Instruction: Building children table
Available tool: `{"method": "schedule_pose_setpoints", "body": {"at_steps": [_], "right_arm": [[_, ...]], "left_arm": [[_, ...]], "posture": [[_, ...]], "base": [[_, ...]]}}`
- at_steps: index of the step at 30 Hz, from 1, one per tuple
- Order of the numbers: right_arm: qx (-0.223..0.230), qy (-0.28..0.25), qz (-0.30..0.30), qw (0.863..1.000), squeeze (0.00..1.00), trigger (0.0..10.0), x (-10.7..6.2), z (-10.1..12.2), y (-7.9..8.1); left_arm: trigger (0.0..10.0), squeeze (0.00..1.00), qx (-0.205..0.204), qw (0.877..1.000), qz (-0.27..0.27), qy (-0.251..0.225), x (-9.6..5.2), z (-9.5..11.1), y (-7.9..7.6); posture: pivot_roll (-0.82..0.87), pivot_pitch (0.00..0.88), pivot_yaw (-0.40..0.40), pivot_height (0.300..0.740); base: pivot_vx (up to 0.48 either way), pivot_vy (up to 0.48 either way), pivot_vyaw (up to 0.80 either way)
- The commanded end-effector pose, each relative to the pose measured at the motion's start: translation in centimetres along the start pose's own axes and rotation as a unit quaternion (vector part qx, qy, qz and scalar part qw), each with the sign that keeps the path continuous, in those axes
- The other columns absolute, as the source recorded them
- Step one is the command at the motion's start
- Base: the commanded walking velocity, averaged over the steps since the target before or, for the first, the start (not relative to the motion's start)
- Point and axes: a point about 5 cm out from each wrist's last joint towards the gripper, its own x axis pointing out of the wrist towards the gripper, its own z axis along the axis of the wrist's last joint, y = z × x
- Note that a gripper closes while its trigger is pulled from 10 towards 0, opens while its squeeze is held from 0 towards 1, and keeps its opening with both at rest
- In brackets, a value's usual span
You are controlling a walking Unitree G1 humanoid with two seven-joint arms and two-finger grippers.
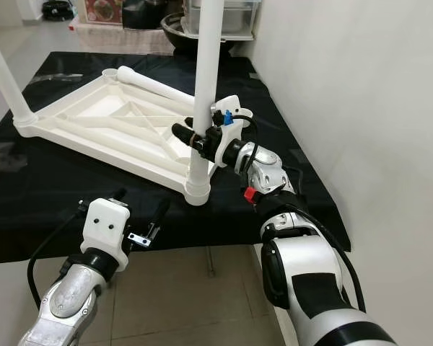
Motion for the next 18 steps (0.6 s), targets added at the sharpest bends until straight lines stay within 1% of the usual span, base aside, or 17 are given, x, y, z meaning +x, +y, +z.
{"method": "schedule_pose_setpoints", "body": {"at_steps": [1, 2, 3, 4, 5, 6, 7, 8, 10, 11, 12, 13, 14, 15, 16, 17, 18], "right_arm": [[0.006, -0.003, -0.159, 0.987, 0.0, 0.0, -1.2, -0.3, -2.2], [0.006, -0.003, -0.159, 0.987, 0.0, 0.0, -1.2, -0.3, -2.2], [-0.007, 0.009, -0.252, 0.968, 0.0, 0.0, -2.1, -0.9, -3.1], [-0.008, 0.007, -0.347, 0.938, 0.0, 0.0, -3.3, -1.2, -3.8], [-0.007, 0.004, -0.402, 0.915, 0.0, 0.0, -4.2, -1.4, -4.2], [-0.006, 0.002, -0.435, 0.9, 0.0, 0.0, -4.8, -1.5, -4.4], [-0.004, -0.003, -0.445, 0.895, 0.0, 0.0, -4.9, -1.6, -3.7], [-0.004, -0.003, -0.445, 0.895, 0.0, 0.0, -4.9, -1.6, -3.7], [-0.006, -0.011, -0.443, 0.896, 0.0, 0.0, -4.7, -1.8, -1.9], [0.006, -0.022, -0.418, 0.908, 0.0, 0.0, -4.0, -1.8, -0.8], [0.006, -0.022, -0.418, 0.908, 0.0, 0.0, -4.0, -1.8, -0.8], [0.014, -0.029, -0.399, 0.916, 0.0, 0.0, -3.5, -1.8, -0.2], [0.019, -0.033, -0.387, 0.921, 0.0, 0.0, -3.2, -1.8, 0.1], [0.019, -0.033, -0.387, 0.921, 0.0, 0.0, -3.2, -1.8, 0.1], [0.031, -0.061, -0.32, 0.945, 1.0, 10.0, -2.1, -1.4, 1.2], [0.032, -0.084, -0.275, 0.957, 1.0, 10.0, -1.6, -0.9, 1.6], [0.032, -0.084, -0.275, 0.957, 1.0, 10.0, -1.6, -0.9, 1.6]], "left_arm": [[10.0, 0.0, 0.002, 1.0, -0.007, 0.002, 0.2, -0.2, -0.2], [10.0, 0.0, 0.002, 1.0, -0.007, 0.002, 0.2, -0.2, -0.2], [10.0, 0.0, 0.003, 1.0, -0.009, 0.002, 0.2, -0.3, -0.2], [10.0, 0.0, 0.004, 1.0, -0.011, 0.002, 0.3, -0.3, -0.3], [10.0, 0.0, 0.004, 1.0, -0.012, 0.001, 0.3, -0.3, -0.3], [10.0, 0.0, 0.004, 1.0, -0.013, 0.001, 0.4, -0.3, -0.3], [10.0, 0.0, 0.004, 1.0, -0.014, 0.001, 0.4, -0.3, -0.4], [10.0, 0.0, 0.004, 1.0, -0.014, 0.001, 0.4, -0.3, -0.4], [10.0, 0.0, 0.003, 1.0, -0.013, 0.001, 0.4, -0.4, -0.4], [10.0, 0.0, 0.002, 1.0, -0.013, 0.001, 0.4, -0.4, -0.5], [10.0, 0.0, 0.002, 1.0, -0.013, 0.001, 0.4, -0.4, -0.5], [10.0, 0.0, 0.002, 1.0, -0.013, 0.001, 0.4, -0.4, -0.5], [10.0, 0.0, 0.002, 1.0, -0.013, 0.001, 0.4, -0.4, -0.5], [10.0, 0.0, 0.002, 1.0, -0.013, 0.001, 0.4, -0.4, -0.5], [10.0, 0.0, 0.002, 1.0, -0.013, 0.001, 0.4, -0.4, -0.4], [10.0, 0.0, 0.002, 1.0, -0.011, 0.002, 0.3, -0.4, -0.4], [10.0, 0.0, 0.002, 1.0, -0.011, 0.002, 0.3, -0.4, -0.4]], "posture": [[0.11, 0.035, -0.069, 0.74], [0.11, 0.035, -0.069, 0.74], [0.11, 0.034, -0.064, 0.74], [0.1, 0.035, -0.064, 0.74], [0.1, 0.036, -0.065, 0.74], [0.1, 0.036, -0.065, 0.74], [0.1, 0.038, -0.066, 0.74], [0.1, 0.038, -0.066, 0.74], [0.1, 0.041, -0.067, 0.74], [0.1, 0.042, -0.067, 0.74], [0.1, 0.042, -0.067, 0.74], [0.1, 0.042, -0.067, 0.74], [0.1, 0.042, -0.067, 0.74], [0.1, 0.042, -0.067, 0.74], [0.11, 0.048, -0.072, 0.74], [0.11, 0.05, -0.074, 0.74], [0.11, 0.05, -0.074, 0.74]], "base": [[0.0, 0.0, 0.0], [0.0, 0.0, 0.0], [0.0, 0.0, 0.0], [0.0, 0.0, 0.0], [0.0, 0.0, 0.0], [0.0, 0.0, 0.0], [0.0, 0.0, 0.0], [0.0, 0.0, 0.0], [0.0, 0.0, 0.0], [0.0, 0.0, 0.0], [0.0, 0.0, 0.0], [0.0, 0.0, 0.0], [0.0, 0.0, 0.0], [0.0, 0.0, 0.0], [0.0, 0.0, 0.0], [0.0, 0.0, 0.0], [0.0, 0.0, 0.0]]}}
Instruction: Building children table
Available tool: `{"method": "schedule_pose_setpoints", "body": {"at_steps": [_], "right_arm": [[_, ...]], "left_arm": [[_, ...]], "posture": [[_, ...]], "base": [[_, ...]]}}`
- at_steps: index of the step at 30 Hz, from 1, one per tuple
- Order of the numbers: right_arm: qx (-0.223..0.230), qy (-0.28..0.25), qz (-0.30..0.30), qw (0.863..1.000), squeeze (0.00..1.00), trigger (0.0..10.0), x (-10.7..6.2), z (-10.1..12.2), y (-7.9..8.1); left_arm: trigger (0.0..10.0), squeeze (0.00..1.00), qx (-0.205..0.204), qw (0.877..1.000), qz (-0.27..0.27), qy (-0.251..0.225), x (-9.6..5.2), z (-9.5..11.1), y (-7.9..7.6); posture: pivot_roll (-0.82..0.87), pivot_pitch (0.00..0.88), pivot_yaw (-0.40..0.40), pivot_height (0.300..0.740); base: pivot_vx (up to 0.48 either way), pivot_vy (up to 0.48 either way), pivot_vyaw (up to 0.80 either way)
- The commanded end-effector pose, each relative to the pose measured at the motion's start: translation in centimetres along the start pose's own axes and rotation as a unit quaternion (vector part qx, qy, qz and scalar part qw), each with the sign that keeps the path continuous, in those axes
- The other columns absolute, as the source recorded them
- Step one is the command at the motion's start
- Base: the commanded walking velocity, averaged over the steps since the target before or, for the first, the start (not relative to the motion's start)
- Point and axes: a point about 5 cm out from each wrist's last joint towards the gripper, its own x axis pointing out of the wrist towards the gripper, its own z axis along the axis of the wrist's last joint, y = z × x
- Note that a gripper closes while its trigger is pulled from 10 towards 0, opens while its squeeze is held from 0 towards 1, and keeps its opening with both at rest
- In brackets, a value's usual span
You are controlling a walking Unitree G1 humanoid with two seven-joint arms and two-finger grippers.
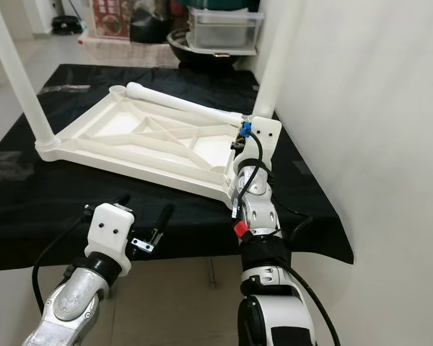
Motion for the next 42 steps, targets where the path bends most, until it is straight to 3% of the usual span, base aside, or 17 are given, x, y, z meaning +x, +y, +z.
{"method": "schedule_pose_setpoints", "body": {"at_steps": [1, 2, 7, 10, 11, 12, 14, 15, 17, 21, 22, 25, 31, 35, 38, 39, 42], "right_arm": [[0.014, -0.033, 0.091, 0.995, 1.0, 10.0, 0.3, 0.8, 1.6], [0.031, -0.047, 0.154, 0.986, 0.0, 10.0, 0.6, 1.4, 1.6], [0.072, -0.012, 0.31, 0.948, 0.0, 10.0, 0.9, 2.4, 0.9], [0.078, 0.058, 0.458, 0.884, 0.0, 10.0, 0.3, 2.7, -0.4], [0.078, 0.058, 0.458, 0.884, 0.0, 10.0, 0.3, 2.7, -0.4], [0.066, 0.088, 0.524, 0.845, 0.0, 10.0, -0.5, 2.5, -0.2], [0.057, 0.104, 0.576, 0.809, 0.0, 10.0, -1.0, 2.2, 0.3], [0.057, 0.104, 0.576, 0.809, 0.0, 10.0, -1.0, 2.2, 0.3], [0.022, 0.121, 0.616, 0.778, 0.0, 10.0, -1.4, 1.2, 1.5], [0.019, 0.121, 0.616, 0.778, 0.0, 10.0, -1.3, 1.1, 2.0], [0.018, 0.105, 0.585, 0.804, 0.0, 0.0, -0.4, 0.9, 3.2], [0.015, 0.079, 0.495, 0.865, 0.0, 0.0, 0.9, 1.2, 3.8], [0.006, 0.059, 0.409, 0.911, 0.0, 0.0, 1.9, 1.7, 2.8], [-0.024, 0.075, 0.215, 0.973, 0.0, 0.0, 2.5, 0.9, 0.7], [-0.062, 0.079, 0.087, 0.991, 0.0, 0.0, 2.2, 0.1, -1.0], [-0.077, 0.078, -0.033, 0.993, 0.0, 0.0, 1.5, -0.4, -2.4], [-0.067, 0.078, -0.1, 0.99, 0.0, 0.0, 0.7, -0.7, -2.9]], "left_arm": [[10.0, 0.0, 0.001, 1.0, -0.003, 0.004, -0.1, -0.2, -0.2], [10.0, 0.0, 0.001, 1.0, -0.002, 0.004, -0.1, -0.2, -0.1], [10.0, 0.0, 0.001, 1.0, 0.0, 0.003, -0.1, -0.2, -0.1], [10.0, 0.0, 0.001, 1.0, 0.0, 0.001, 0.0, -0.1, -0.2], [10.0, 0.0, 0.001, 1.0, 0.0, 0.001, 0.0, -0.1, -0.2], [10.0, 0.0, 0.001, 1.0, 0.001, 0.001, 0.0, -0.1, -0.2], [10.0, 0.0, 0.0, 1.0, 0.001, 0.002, 0.0, -0.1, -0.2], [10.0, 0.0, 0.0, 1.0, 0.001, 0.002, 0.0, -0.1, -0.2], [10.0, 0.0, 0.001, 1.0, 0.001, 0.001, 0.0, 0.0, -0.3], [10.0, 0.0, 0.001, 1.0, 0.002, 0.001, 0.0, 0.0, -0.2], [10.0, 0.0, 0.001, 1.0, 0.004, 0.0, 0.0, 0.1, -0.1], [10.0, 0.0, 0.003, 1.0, 0.004, 0.0, 0.0, 0.1, -0.1], [10.0, 0.0, 0.003, 1.0, 0.005, 0.001, 0.0, 0.0, 0.0], [10.0, 0.0, 0.001, 1.0, 0.001, -0.001, 0.2, 0.0, -0.2], [10.0, 0.0, 0.0, 1.0, -0.001, -0.002, 0.2, 0.0, -0.3], [10.0, 0.0, -0.001, 1.0, -0.002, -0.002, 0.2, 0.0, -0.3], [10.0, 0.0, -0.001, 1.0, -0.003, -0.002, 0.2, 0.0, -0.3]], "posture": [[0.11, 0.05, -0.074, 0.74], [0.11, 0.05, -0.077, 0.74], [0.11, 0.052, -0.081, 0.74], [0.11, 0.053, -0.084, 0.74], [0.11, 0.053, -0.084, 0.74], [0.11, 0.058, -0.084, 0.74], [0.12, 0.059, -0.089, 0.74], [0.12, 0.059, -0.089, 0.74], [0.12, 0.059, -0.089, 0.74], [0.12, 0.059, -0.089, 0.74], [0.12, 0.059, -0.09, 0.74], [0.12, 0.061, -0.092, 0.74], [0.11, 0.064, -0.09, 0.74], [0.1, 0.067, -0.08, 0.74], [0.1, 0.068, -0.08, 0.74], [0.1, 0.068, -0.08, 0.74], [0.1, 0.069, -0.082, 0.74]], "base": [[0.0, 0.0, 0.0], [0.0, 0.0, 0.0], [0.0, 0.0, 0.0], [0.0, 0.0, 0.0], [0.0, 0.0, 0.0], [0.0, 0.0, 0.0], [0.0, 0.0, 0.0], [0.0, 0.0, 0.0], [0.0, 0.0, 0.0], [0.0, 0.0, 0.0], [0.0, 0.0, 0.0], [0.0, 0.0, 0.0], [0.0, 0.0, 0.0], [0.0, 0.0, 0.0], [0.0, 0.0, 0.0], [0.0, 0.0, 0.0], [0.0, 0.0, 0.0]]}}
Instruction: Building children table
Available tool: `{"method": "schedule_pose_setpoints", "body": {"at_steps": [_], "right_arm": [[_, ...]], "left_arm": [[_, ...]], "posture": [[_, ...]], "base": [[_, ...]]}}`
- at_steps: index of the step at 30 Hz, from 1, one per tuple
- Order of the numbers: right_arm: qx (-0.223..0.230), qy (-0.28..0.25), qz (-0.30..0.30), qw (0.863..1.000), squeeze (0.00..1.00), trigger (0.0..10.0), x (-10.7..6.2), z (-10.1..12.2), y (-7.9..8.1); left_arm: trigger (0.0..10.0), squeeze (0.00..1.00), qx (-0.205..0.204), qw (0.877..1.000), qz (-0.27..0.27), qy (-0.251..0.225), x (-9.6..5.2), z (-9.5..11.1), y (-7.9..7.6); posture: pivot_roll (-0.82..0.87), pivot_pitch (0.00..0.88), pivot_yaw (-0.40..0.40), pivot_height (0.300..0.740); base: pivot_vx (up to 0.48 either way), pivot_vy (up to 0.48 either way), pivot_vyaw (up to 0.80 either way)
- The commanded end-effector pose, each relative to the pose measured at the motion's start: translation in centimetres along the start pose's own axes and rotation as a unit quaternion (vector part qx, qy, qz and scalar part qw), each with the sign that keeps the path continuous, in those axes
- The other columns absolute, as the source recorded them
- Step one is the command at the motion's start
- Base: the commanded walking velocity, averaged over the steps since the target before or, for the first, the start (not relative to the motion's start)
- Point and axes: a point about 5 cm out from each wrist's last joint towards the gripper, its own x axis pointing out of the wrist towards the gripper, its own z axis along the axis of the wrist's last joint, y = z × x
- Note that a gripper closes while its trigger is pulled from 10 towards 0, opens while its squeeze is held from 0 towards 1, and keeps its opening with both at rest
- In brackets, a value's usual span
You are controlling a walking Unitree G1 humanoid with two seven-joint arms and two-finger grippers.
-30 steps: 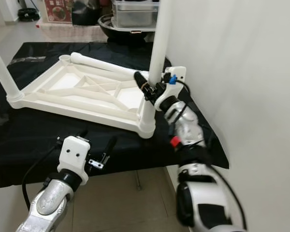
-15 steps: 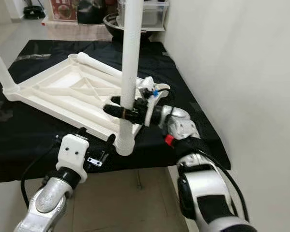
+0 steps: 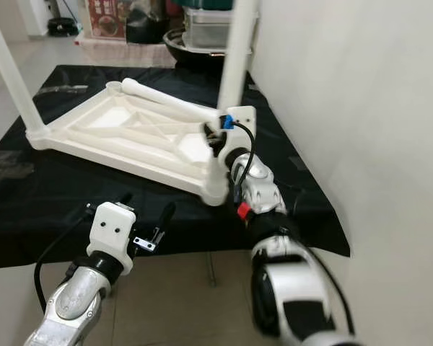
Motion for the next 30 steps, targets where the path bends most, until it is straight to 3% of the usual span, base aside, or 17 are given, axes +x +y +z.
{"method": "schedule_pose_setpoints", "body": {"at_steps": [1, 3, 4, 5, 6, 7, 11, 12, 15, 17, 18, 19, 20, 24, 25, 29, 30], "right_arm": [[-0.01, 0.038, -0.067, 0.997, 0.0, 0.0, -0.6, -1.9, -1.7], [0.014, 0.043, -0.081, 0.996, 0.0, 0.0, -1.5, -2.1, -0.7], [0.035, 0.037, -0.058, 0.997, 0.0, 2.7, -1.6, -1.9, 0.4], [0.035, 0.037, -0.058, 0.997, 0.0, 2.7, -1.6, -1.9, 0.4], [0.058, 0.015, -0.016, 0.998, 0.0, 10.0, -1.5, -1.3, 1.6], [0.062, -0.017, 0.018, 0.998, 1.0, 10.0, -1.3, -0.4, 2.3], [0.056, -0.084, 0.071, 0.992, 1.0, 10.0, -0.7, 1.7, 2.3], [0.079, -0.085, 0.094, 0.989, 0.0, 10.0, -0.4, 2.1, 2.1], [0.106, -0.084, 0.177, 0.975, 0.0, 10.0, 0.0, 2.8, 2.0], [0.111, -0.053, 0.324, 0.938, 0.0, 10.0, -0.3, 2.9, 1.7], [0.111, -0.053, 0.324, 0.938, 0.0, 10.0, -0.3, 2.9, 1.7], [0.115, -0.028, 0.404, 0.907, 0.0, 10.0, -0.6, 2.6, 1.1], [0.115, -0.028, 0.404, 0.907, 0.0, 10.0, -0.6, 2.6, 1.1], [0.122, 0.007, 0.532, 0.838, 0.0, 10.0, -1.8, 1.8, 0.6], [0.122, 0.007, 0.532, 0.838, 0.0, 10.0, -1.8, 1.8, 0.6], [0.1, 0.046, 0.615, 0.781, 0.0, 10.0, -2.6, 0.2, 1.5], [0.1, 0.046, 0.615, 0.781, 0.0, 10.0, -2.6, 0.2, 1.5]], "left_arm": [[10.0, 0.0, -0.001, 1.0, -0.005, 0.002, 0.1, -0.1, -0.4], [10.0, 0.0, 0.0, 1.0, -0.005, 0.002, 0.1, -0.1, -0.3], [10.0, 0.0, 0.0, 1.0, -0.005, 0.002, 0.1, -0.1, -0.4], [10.0, 0.0, 0.0, 1.0, -0.005, 0.002, 0.1, -0.1, -0.4], [10.0, 0.0, 0.0, 1.0, -0.005, 0.003, 0.0, -0.2, -0.4], [10.0, 0.0, 0.0, 1.0, -0.005, 0.003, 0.0, -0.2, -0.4], [10.0, 0.0, 0.001, 1.0, -0.006, 0.003, 0.0, -0.2, -0.3], [10.0, 0.0, 0.001, 1.0, -0.005, 0.003, 0.0, -0.2, -0.3], [10.0, 0.0, 0.002, 1.0, -0.003, 0.003, 0.0, -0.2, -0.3], [10.0, 0.0, 0.002, 1.0, -0.002, 0.003, 0.0, -0.2, -0.2], [10.0, 0.0, 0.002, 1.0, -0.002, 0.003, 0.0, -0.2, -0.2], [10.0, 0.0, 0.002, 1.0, -0.002, 0.003, 0.0, -0.2, -0.3], [10.0, 0.0, 0.002, 1.0, -0.002, 0.003, 0.0, -0.2, -0.3], [10.0, 0.0, 0.001, 1.0, -0.005, 0.001, 0.0, -0.2, -0.4], [10.0, 0.0, 0.001, 1.0, -0.005, 0.001, 0.0, -0.2, -0.4], [10.0, 0.0, 0.003, 1.0, -0.004, -0.001, 0.1, 0.0, -0.4], [10.0, 0.0, 0.003, 1.0, -0.004, -0.001, 0.1, 0.0, -0.4]], "posture": [[0.1, 0.069, -0.082, 0.74], [0.1, 0.071, -0.08, 0.74], [0.1, 0.07, -0.079, 0.74], [0.1, 0.07, -0.079, 0.74], [0.1, 0.069, -0.078, 0.74], [0.1, 0.066, -0.079, 0.74], [0.1, 0.064, -0.081, 0.74], [0.1, 0.059, -0.085, 0.74], [0.11, 0.055, -0.086, 0.74], [0.1, 0.053, -0.082, 0.74], [0.1, 0.053, -0.082, 0.74], [0.11, 0.05, -0.084, 0.74], [0.11, 0.05, -0.084, 0.74], [0.11, 0.045, -0.088, 0.74], [0.11, 0.045, -0.088, 0.74], [0.13, 0.042, -0.094, 0.74], [0.13, 0.042, -0.094, 0.74]], "base": [[0.0, 0.0, 0.0], [0.0, 0.0, 0.0], [0.0, 0.0, 0.0], [0.0, 0.0, 0.0], [0.0, 0.0, 0.0], [0.0, 0.0, 0.0], [0.0, 0.0, 0.0], [0.0, 0.0, 0.0], [0.0, 0.0, 0.0], [0.0, 0.0, 0.0], [0.0, 0.0, 0.0], [0.0, 0.0, 0.0], [0.0, 0.0, 0.0], [0.0, 0.0, 0.0], [0.0, 0.0, 0.0], [0.0, 0.0, 0.0], [0.0, 0.0, 0.0]]}}
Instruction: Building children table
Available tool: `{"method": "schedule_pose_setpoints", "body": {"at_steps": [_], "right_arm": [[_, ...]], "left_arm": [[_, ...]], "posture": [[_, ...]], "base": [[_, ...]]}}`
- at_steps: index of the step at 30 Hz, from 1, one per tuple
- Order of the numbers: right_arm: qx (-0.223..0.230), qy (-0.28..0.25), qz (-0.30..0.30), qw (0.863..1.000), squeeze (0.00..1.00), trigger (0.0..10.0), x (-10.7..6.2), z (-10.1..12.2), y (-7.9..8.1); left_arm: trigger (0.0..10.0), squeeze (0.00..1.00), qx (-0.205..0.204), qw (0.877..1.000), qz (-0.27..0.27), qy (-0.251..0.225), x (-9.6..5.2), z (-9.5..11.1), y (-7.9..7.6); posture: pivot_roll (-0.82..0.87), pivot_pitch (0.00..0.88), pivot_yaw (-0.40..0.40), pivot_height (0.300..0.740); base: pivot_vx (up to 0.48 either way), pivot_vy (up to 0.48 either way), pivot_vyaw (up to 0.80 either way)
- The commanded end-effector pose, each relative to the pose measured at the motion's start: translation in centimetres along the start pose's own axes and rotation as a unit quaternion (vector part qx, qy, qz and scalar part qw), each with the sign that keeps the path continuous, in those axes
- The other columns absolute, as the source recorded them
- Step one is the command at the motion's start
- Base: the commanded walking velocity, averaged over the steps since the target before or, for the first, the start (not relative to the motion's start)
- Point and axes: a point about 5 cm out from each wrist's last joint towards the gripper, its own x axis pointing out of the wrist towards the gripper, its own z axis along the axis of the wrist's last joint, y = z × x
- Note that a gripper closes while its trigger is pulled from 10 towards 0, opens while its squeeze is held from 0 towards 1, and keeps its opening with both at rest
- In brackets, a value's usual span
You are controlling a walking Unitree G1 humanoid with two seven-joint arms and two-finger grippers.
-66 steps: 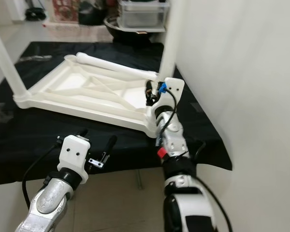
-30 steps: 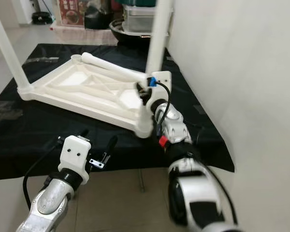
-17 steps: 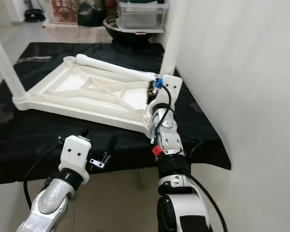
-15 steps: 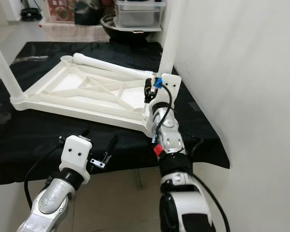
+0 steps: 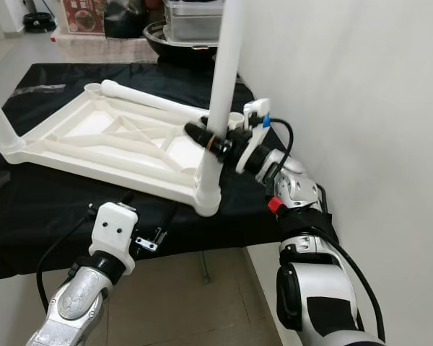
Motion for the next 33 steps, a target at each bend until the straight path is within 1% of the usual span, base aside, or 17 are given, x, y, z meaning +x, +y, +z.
{"method": "schedule_pose_setpoints", "body": {"at_steps": [1, 2, 3, 8, 11, 13, 17, 18, 20, 23, 24, 27, 28, 29, 31, 32, 33], "right_arm": [[-0.001, 0.025, 0.041, 0.999, 0.0, 10.0, 0.9, -0.8, 0.5], [-0.001, 0.025, 0.041, 0.999, 0.0, 10.0, 0.9, -0.8, 0.5], [-0.01, 0.028, 0.032, 0.999, 0.0, 0.0, 1.7, -1.0, 0.6], [-0.049, 0.001, -0.046, 0.998, 0.0, 0.0, 3.1, -0.4, 0.0], [-0.066, -0.024, -0.233, 0.97, 0.0, 0.0, 2.7, 0.7, -2.0], [-0.069, -0.029, -0.263, 0.962, 0.0, 0.0, 2.5, 0.9, -2.3], [-0.084, 0.0, -0.499, 0.862, 0.0, 0.0, -0.3, -0.4, -4.2], [-0.084, 0.0, -0.499, 0.862, 0.0, 0.0, -0.3, -0.4, -4.2], [-0.084, 0.0, -0.615, 0.784, 0.0, 0.0, -2.1, -1.4, -4.2], [-0.084, 0.0, -0.615, 0.784, 0.0, 0.0, -2.1, -1.4, -4.2], [-0.08, -0.006, -0.654, 0.753, 0.0, 0.0, -2.7, -1.7, -4.1], [-0.066, -0.02, -0.654, 0.753, 0.0, 0.0, -1.9, -2.1, -3.4], [-0.063, -0.042, -0.63, 0.773, 0.0, 10.0, -0.6, -2.2, -2.7], [-0.067, -0.066, -0.583, 0.807, 1.0, 10.0, 0.7, -1.9, -2.2], [-0.067, -0.066, -0.583, 0.807, 1.0, 10.0, 0.7, -1.9, -2.2], [-0.068, -0.088, -0.545, 0.831, 1.0, 10.0, 1.6, -1.6, -2.0], [-0.068, -0.088, -0.545, 0.831, 1.0, 10.0, 1.6, -1.6, -2.0]], "left_arm": [[10.0, 0.0, 0.003, 1.0, 0.001, 0.002, 0.0, 0.0, -0.1], [10.0, 0.0, 0.003, 1.0, 0.001, 0.002, 0.0, 0.0, -0.1], [10.0, 0.0, 0.004, 1.0, 0.002, 0.003, -0.1, -0.1, -0.1], [10.0, 0.0, 0.004, 1.0, 0.002, 0.005, -0.2, -0.1, -0.2], [10.0, 0.0, 0.003, 1.0, 0.001, 0.003, -0.1, -0.1, -0.2], [10.0, 0.0, 0.003, 1.0, 0.0, 0.003, 0.0, -0.1, -0.2], [10.0, 0.0, 0.002, 1.0, -0.009, 0.004, 0.1, -0.3, -0.5], [10.0, 0.0, 0.002, 1.0, -0.009, 0.004, 0.1, -0.3, -0.5], [10.0, 0.0, 0.001, 1.0, -0.012, 0.002, 0.3, -0.2, -0.7], [10.0, 0.0, 0.001, 1.0, -0.012, 0.002, 0.3, -0.2, -0.7], [10.0, 0.0, 0.001, 1.0, -0.013, 0.001, 0.3, -0.1, -0.8], [10.0, 0.0, 0.003, 1.0, -0.013, 0.001, 0.3, -0.1, -0.7], [10.0, 0.0, 0.004, 1.0, -0.013, 0.001, 0.3, -0.2, -0.7], [10.0, 0.0, 0.005, 1.0, -0.013, 0.001, 0.2, -0.2, -0.7], [10.0, 0.0, 0.005, 1.0, -0.013, 0.001, 0.2, -0.2, -0.7], [10.0, 0.0, 0.005, 1.0, -0.012, 0.001, 0.2, -0.2, -0.7], [10.0, 0.0, 0.005, 1.0, -0.012, 0.001, 0.2, -0.2, -0.7]], "posture": [[0.13, 0.041, -0.093, 0.74], [0.13, 0.041, -0.093, 0.74], [0.13, 0.04, -0.096, 0.74], [0.13, 0.038, -0.097, 0.74], [0.12, 0.04, -0.091, 0.74], [0.12, 0.04, -0.091, 0.74], [0.09, 0.042, -0.083, 0.74], [0.09, 0.042, -0.083, 0.74], [0.1, 0.042, -0.087, 0.74], [0.1, 0.042, -0.087, 0.74], [0.1, 0.042, -0.087, 0.74], [0.1, 0.047, -0.085, 0.74], [0.1, 0.046, -0.082, 0.74], [0.1, 0.046, -0.083, 0.74], [0.1, 0.046, -0.083, 0.74], [0.1, 0.046, -0.086, 0.74], [0.1, 0.046, -0.086, 0.74]], "base": [[0.0, 0.0, 0.0], [0.0, 0.0, 0.0], [0.0, 0.0, 0.0], [0.0, 0.0, 0.0], [0.0, 0.0, 0.0], [0.0, 0.0, 0.0], [0.0, 0.0, 0.0], [0.0, 0.0, 0.0], [0.0, 0.0, 0.0], [0.0, 0.0, 0.0], [0.0, 0.0, 0.0], [0.0, 0.0, 0.0], [0.0, 0.0, 0.0], [0.0, 0.0, 0.0], [0.0, 0.0, 0.0], [0.0, 0.0, 0.0], [0.0, 0.0, 0.0]]}}
